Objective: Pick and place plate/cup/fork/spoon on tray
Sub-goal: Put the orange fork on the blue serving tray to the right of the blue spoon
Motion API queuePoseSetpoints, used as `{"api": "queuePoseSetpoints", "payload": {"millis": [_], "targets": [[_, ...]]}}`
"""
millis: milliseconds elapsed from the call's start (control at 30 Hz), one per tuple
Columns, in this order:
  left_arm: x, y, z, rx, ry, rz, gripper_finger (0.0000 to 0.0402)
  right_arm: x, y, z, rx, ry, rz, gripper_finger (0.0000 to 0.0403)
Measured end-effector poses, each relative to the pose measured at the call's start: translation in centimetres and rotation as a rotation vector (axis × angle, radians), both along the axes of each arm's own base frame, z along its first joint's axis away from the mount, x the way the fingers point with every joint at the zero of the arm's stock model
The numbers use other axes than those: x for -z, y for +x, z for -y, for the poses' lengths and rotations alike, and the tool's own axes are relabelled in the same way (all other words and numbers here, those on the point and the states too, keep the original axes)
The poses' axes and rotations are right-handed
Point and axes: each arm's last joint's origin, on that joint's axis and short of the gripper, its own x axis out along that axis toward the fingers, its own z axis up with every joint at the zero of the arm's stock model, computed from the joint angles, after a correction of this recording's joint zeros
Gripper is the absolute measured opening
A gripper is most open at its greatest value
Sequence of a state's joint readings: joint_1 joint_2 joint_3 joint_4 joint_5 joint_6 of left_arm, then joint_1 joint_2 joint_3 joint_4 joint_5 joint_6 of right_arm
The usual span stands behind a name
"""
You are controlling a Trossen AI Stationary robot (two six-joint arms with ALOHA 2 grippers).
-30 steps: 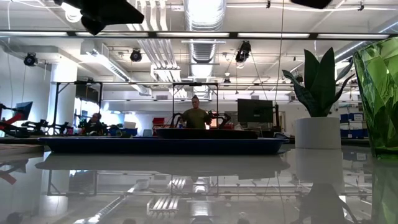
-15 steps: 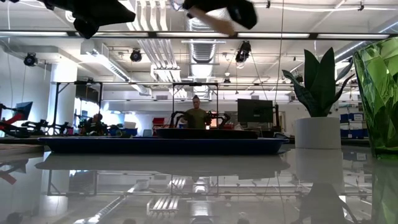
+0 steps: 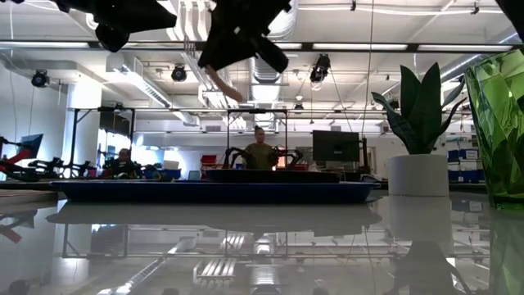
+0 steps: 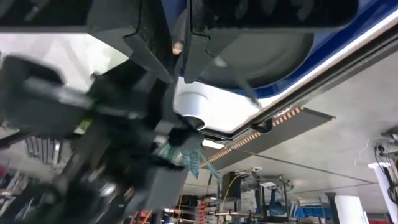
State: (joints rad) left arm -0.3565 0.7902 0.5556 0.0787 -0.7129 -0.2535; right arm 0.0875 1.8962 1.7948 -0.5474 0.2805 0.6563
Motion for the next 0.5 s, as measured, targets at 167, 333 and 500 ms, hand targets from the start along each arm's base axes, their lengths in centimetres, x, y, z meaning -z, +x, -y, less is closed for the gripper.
{"api": "queuePoseSetpoints", "payload": {"millis": [167, 333, 500], "targets": [[-0.2, -0.8, -0.3, -0.009, -0.029, 0.022, 0.0020, 1.9, 1.1, 1.4, 0.080, 0.025, -0.005, 0.0033], [-0.2, -1.5, -0.5, -0.008, -0.041, 0.050, 0.0020, 4.1, 2.4, 2.7, 0.111, 0.027, -0.009, 0.0033], [0.1, -2.6, -0.9, -0.009, -0.056, 0.089, 0.0020, 5.6, 3.2, 4.4, 0.157, 0.017, 0.004, 0.0033]]}}
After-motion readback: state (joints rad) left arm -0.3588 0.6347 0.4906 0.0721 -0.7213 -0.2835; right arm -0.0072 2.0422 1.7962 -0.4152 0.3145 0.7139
